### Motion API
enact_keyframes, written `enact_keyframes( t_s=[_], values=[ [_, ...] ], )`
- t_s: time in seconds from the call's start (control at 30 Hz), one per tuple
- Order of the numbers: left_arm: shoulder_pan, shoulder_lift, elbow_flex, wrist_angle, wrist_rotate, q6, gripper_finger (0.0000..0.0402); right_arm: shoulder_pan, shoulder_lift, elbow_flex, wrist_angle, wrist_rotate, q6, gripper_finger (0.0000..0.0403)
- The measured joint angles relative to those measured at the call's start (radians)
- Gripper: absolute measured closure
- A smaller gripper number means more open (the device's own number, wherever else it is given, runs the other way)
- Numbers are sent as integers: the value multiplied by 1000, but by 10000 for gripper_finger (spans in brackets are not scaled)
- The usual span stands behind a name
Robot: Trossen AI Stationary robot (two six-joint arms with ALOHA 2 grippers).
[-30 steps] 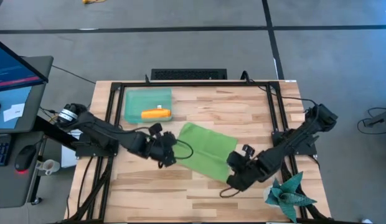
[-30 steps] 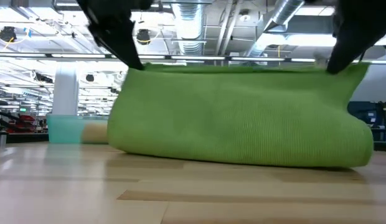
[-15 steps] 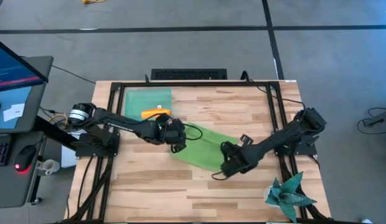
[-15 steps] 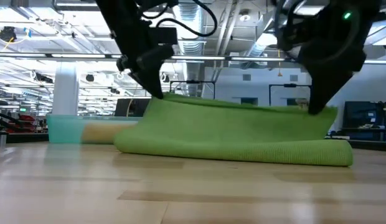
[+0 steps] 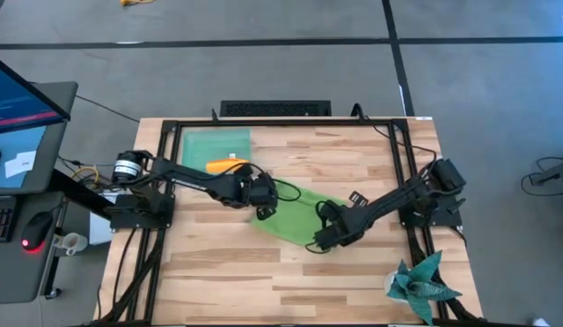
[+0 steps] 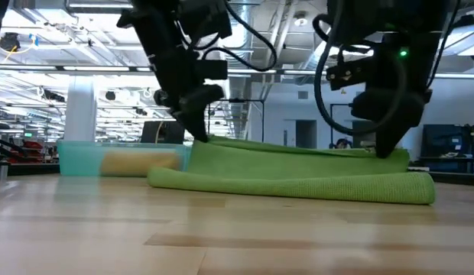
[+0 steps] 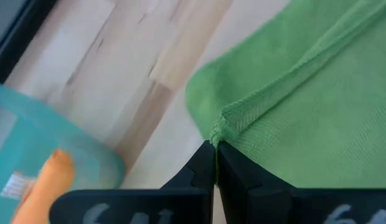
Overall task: Roll microfiber towels into tight, uniform cylinder then place into a basket
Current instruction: Roll the green microfiber cloth
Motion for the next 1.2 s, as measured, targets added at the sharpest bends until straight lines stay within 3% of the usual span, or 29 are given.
enact_keyframes(
  t_s=[0.63,1.0,1.2],
  values=[
    [29,1,0,-12,-51,7,397,-53,0,0,12,11,-11,395],
    [68,1,1,-5,-53,34,327,-97,0,0,11,5,-37,394],
    [90,0,50,-95,-48,56,307,-134,0,0,15,-32,-60,387]
  ],
)
